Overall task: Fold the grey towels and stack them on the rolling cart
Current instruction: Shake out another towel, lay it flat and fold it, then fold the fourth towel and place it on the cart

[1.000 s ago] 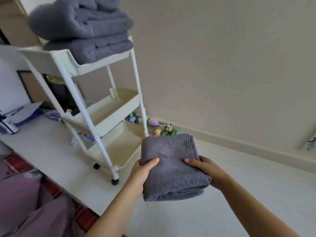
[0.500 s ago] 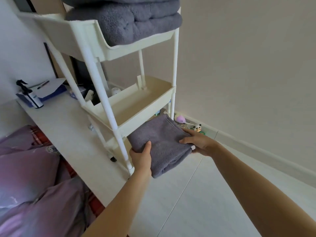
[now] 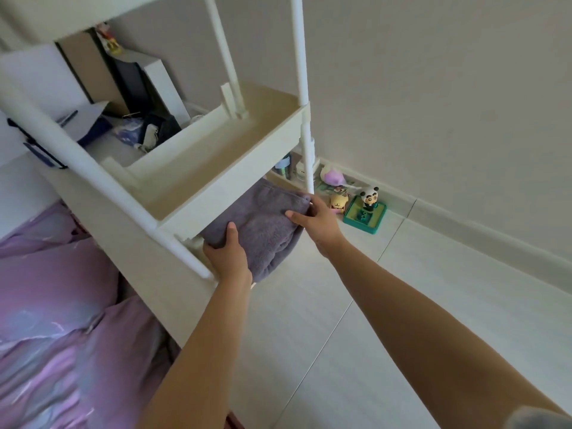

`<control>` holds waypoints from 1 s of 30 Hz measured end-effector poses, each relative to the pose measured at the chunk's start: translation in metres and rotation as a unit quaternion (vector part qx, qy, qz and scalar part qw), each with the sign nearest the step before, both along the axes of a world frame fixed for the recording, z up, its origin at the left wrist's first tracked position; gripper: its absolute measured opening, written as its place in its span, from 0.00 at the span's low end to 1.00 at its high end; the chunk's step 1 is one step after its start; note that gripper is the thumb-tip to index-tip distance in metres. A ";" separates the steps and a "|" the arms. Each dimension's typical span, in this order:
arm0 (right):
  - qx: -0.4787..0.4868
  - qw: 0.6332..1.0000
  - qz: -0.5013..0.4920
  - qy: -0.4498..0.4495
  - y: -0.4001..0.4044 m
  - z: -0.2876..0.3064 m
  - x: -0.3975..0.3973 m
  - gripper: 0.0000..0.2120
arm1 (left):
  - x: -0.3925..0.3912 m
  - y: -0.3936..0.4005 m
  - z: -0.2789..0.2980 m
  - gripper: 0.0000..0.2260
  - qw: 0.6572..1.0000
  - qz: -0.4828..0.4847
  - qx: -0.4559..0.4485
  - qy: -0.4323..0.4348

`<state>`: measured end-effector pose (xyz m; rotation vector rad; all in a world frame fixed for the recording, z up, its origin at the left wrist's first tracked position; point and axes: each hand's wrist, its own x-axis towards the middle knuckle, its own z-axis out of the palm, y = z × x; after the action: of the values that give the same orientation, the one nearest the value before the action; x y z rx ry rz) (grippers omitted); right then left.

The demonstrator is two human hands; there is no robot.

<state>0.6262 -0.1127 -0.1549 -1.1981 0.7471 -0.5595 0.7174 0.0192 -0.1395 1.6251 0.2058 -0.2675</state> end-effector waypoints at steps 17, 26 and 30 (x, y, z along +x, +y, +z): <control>-0.290 0.929 -0.059 0.223 0.022 -0.010 0.007 0.29 | -0.005 0.003 -0.022 0.30 0.822 -0.266 0.460 -0.204; -0.251 0.938 -0.094 0.222 0.037 0.018 -0.048 0.28 | -0.050 0.005 0.016 0.24 0.802 -0.335 0.395 -0.296; -0.221 0.936 -0.145 0.232 0.054 0.028 -0.110 0.22 | -0.099 -0.003 0.028 0.16 0.755 -0.407 0.338 -0.388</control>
<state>0.5160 -0.0588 -0.1271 -1.6821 1.2598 -0.7220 0.6184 0.0167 -0.1111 2.3296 -1.2147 -0.1459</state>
